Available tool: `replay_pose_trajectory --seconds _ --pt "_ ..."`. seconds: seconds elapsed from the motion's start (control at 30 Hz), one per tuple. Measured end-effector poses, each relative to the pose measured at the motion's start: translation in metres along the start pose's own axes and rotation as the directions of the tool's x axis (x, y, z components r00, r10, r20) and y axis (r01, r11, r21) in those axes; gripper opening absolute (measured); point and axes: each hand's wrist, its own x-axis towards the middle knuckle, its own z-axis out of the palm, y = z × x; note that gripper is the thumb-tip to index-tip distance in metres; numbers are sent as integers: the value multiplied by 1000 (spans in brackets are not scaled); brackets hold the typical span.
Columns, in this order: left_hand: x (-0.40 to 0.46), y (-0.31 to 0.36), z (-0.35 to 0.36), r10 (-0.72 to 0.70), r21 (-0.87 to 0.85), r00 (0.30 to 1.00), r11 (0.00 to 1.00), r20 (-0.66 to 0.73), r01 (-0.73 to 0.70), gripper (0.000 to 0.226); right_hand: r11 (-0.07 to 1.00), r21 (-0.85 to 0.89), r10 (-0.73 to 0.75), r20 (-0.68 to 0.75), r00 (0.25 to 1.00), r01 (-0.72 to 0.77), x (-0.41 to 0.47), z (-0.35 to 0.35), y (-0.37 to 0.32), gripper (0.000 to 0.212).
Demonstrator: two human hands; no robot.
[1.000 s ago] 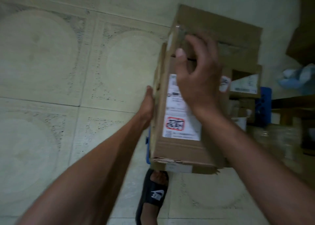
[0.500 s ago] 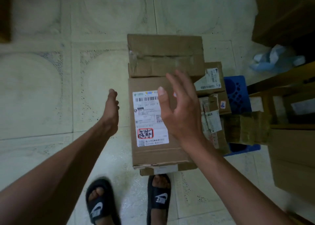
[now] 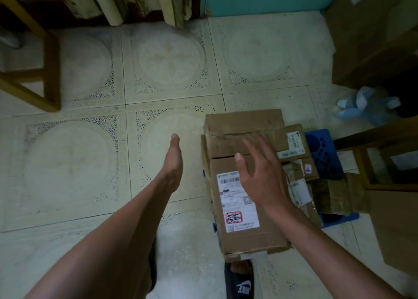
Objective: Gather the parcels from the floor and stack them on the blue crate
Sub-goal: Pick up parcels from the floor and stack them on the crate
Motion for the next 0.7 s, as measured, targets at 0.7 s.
replay_pose_trajectory --seconds 0.7 --pt "83 124 -74 -138 658 966 752 218 -41 30 921 224 367 -230 901 -318 52 17 -106 28"
